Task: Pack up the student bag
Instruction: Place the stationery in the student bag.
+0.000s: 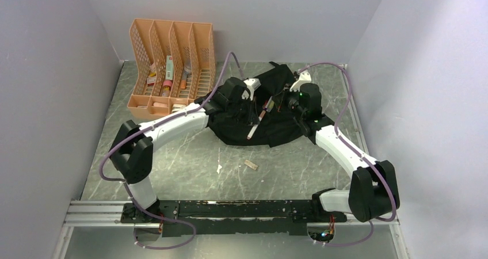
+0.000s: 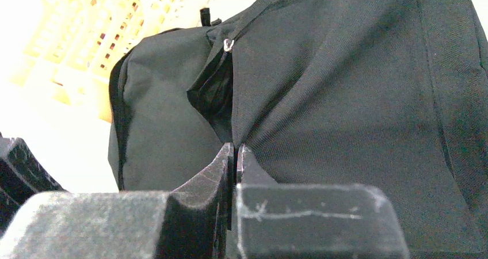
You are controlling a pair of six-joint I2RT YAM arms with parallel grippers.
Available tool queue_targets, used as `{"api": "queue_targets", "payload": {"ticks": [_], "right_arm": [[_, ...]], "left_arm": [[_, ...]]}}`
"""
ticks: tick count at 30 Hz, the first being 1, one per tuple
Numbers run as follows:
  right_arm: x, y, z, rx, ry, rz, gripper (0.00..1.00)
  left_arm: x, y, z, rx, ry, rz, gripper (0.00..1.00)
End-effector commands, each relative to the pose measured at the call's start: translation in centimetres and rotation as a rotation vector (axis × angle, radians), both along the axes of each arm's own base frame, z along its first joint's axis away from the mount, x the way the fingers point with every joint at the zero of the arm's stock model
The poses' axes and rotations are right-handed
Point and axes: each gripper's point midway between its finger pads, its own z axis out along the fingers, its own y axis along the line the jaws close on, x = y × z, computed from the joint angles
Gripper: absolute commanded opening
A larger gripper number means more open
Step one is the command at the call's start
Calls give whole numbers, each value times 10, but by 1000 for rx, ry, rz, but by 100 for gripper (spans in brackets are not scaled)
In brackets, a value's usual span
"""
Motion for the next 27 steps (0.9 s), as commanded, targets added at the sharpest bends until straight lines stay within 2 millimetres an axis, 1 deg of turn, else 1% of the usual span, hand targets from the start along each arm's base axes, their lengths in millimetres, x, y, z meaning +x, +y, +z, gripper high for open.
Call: {"api": "queue_targets", "payload": {"ticks": [1, 3, 7, 9, 10, 15, 20, 23, 27], "right_arm": [[0, 6, 32, 47, -76, 17, 0], [-1, 5, 32, 44, -73, 19, 0], [-4, 3, 34, 42, -82, 15, 0], [-5, 2, 35, 44, -84, 12, 0], [-5, 3, 36, 43, -84, 15, 0], [-6, 4, 28, 40, -72, 21, 0], [-7, 5, 29, 48, -70, 31, 0], [-8, 6, 29, 47, -68, 33, 0], [-9, 9, 23, 46, -57, 55, 0]], "left_arm": [[15, -9, 26, -73, 30, -7, 5], [23, -7, 24, -65, 50, 3, 5], [40, -6, 25, -75, 25, 13, 5], [48, -6, 18, -53, 39, 3, 5], [50, -6, 11, -40, 58, -12, 5], [65, -15, 2, -59, 107, -20, 5], [77, -27, 3, -117, 151, -13, 5], [87, -33, 10, -144, 150, 7, 5], [100, -41, 18, -182, 145, 34, 5]]}}
